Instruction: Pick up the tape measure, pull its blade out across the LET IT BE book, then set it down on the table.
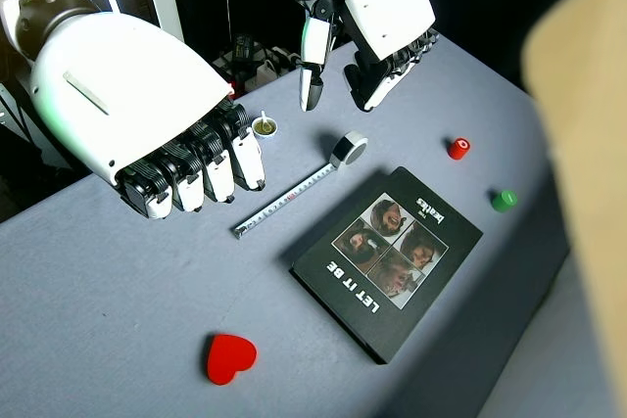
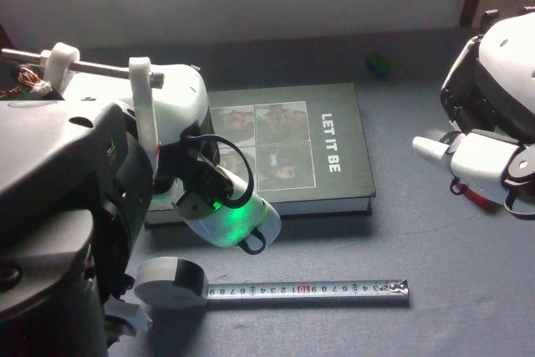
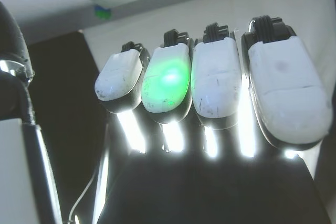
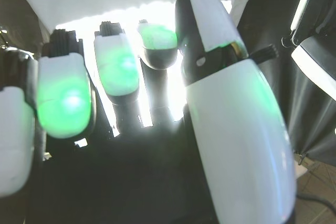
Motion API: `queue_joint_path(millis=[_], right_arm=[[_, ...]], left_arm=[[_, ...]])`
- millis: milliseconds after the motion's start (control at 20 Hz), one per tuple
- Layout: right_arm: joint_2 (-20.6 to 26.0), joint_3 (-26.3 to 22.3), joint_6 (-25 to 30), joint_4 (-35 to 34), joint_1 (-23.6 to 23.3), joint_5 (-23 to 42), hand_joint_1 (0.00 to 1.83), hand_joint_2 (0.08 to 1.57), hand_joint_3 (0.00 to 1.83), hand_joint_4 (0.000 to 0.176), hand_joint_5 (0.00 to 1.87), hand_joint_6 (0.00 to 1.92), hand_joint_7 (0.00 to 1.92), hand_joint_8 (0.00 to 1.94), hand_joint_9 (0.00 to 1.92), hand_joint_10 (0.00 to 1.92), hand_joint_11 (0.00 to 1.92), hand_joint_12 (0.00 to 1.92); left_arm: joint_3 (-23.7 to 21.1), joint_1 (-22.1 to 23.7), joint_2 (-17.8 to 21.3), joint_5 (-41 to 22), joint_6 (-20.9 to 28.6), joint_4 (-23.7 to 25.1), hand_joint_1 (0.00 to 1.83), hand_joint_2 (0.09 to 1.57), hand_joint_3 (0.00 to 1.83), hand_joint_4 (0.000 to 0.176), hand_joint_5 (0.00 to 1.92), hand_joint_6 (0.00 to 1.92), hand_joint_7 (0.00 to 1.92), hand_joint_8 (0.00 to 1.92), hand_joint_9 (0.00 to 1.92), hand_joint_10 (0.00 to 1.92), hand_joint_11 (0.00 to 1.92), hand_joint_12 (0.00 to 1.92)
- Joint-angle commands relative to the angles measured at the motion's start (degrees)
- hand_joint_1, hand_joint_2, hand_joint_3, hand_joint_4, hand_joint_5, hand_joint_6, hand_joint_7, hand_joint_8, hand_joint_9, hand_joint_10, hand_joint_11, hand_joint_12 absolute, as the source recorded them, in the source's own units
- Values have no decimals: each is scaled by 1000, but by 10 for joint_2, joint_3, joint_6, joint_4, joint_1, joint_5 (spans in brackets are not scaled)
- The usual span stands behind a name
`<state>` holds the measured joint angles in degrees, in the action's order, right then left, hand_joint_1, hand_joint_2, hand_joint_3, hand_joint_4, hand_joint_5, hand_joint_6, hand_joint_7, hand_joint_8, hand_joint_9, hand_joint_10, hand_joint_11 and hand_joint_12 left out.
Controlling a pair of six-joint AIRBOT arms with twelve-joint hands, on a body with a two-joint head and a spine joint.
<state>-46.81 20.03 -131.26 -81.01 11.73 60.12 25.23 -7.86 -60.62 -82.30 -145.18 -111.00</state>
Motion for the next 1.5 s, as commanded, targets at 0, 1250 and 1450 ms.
queue_joint_path(millis=[0, 1250, 1450], right_arm=[[1, -4, -1, 50, -4, 20, 141, 1116, 139, 122, 175, 44, 186, 37, 162, 73, 4, 843], [1, -5, -14, 33, -2, 5, 196, 1216, 9, 101, 205, 5, 219, 7, 190, 8, 0, 826], [1, -6, -14, 32, -1, 5, 194, 1222, 4, 101, 227, 7, 241, 6, 209, 8, 0, 864]], left_arm=[[1, 5, -2, -7, 1, 53, 60, 1130, 128, 86, 199, 58, 190, 39, 157, 47, 4, 779], [1, 19, 217, 301, -58, -73, 844, 1085, 0, 0, 609, 7, 632, 5, 571, 11, 212, 891], [-13, 6, 216, 260, 56, -69, 943, 1053, 0, 0, 744, 12, 761, 7, 670, 13, 312, 875]])
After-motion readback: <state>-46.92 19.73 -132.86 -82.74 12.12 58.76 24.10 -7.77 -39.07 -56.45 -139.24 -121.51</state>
